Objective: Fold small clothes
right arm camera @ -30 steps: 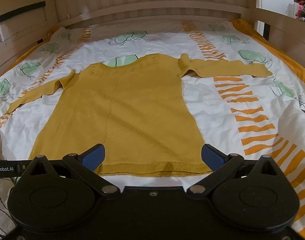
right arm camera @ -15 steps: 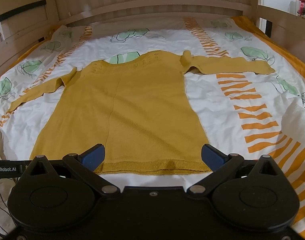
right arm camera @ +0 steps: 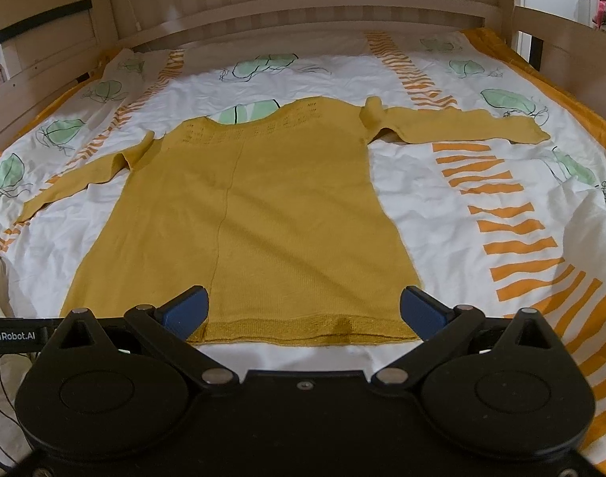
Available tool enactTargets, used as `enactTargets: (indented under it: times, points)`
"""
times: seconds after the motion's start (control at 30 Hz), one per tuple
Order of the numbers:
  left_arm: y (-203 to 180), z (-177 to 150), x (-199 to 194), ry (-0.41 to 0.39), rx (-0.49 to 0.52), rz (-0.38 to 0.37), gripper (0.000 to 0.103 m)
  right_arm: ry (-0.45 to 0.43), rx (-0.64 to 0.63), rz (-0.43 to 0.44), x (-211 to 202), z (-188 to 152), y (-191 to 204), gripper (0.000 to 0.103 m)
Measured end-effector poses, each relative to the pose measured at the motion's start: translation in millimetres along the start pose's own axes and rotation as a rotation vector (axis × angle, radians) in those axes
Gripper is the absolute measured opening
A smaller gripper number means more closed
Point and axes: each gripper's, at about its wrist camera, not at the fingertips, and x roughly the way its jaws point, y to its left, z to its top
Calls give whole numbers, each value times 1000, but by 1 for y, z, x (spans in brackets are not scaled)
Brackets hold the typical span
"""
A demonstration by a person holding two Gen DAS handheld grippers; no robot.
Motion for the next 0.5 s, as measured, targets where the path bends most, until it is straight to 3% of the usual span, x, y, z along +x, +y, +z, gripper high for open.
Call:
enactTargets:
  times: [0.5]
  points:
    - [4,3,10,27,-5,5,81,40,20,25,9,-1,-1,102]
